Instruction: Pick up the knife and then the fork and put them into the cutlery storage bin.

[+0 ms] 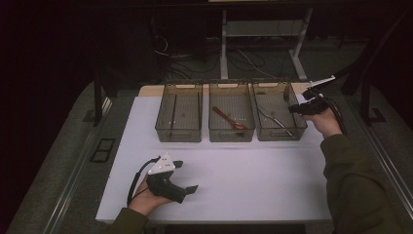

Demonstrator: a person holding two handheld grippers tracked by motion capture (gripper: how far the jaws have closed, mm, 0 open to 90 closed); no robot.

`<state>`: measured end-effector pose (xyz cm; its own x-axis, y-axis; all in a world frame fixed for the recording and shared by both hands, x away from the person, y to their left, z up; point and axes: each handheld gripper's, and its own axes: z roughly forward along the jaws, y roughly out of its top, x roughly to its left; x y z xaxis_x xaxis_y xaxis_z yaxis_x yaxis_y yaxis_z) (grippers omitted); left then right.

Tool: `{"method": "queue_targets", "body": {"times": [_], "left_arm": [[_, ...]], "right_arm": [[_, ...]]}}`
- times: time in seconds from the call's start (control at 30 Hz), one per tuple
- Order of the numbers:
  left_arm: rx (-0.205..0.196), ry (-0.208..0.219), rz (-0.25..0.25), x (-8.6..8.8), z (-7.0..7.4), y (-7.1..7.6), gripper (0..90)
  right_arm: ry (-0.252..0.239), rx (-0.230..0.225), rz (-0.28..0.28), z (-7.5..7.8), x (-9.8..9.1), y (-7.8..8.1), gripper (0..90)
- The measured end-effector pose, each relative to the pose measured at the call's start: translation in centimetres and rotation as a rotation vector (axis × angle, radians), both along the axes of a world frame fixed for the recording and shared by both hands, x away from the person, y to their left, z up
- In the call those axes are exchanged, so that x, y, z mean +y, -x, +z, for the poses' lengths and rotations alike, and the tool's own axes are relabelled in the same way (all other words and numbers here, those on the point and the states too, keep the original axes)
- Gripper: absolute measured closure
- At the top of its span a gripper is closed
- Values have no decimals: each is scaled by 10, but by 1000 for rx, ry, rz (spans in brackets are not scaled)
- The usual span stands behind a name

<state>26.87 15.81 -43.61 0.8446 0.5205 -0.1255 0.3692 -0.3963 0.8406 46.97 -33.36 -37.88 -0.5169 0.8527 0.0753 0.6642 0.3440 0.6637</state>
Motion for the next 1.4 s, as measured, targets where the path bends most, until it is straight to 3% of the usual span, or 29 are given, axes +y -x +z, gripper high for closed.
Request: {"method": "queue_targets", "body": {"times": [0.53,0.63,1.1,1.4], "left_arm": [[2,1,-4,0,0,0,0],[1,2,-4,0,0,0,0],[1,-3,-4,-1,0,0,0],[2,-5,-3,0,0,-1,0]], "right_arm": [[85,61,-2,-7,17,-21,835],[95,58,-10,-7,19,-23,774],[-12,20,-36,0,7,-18,526],[-108,-36,-44,5,-4,-6,399]]}}
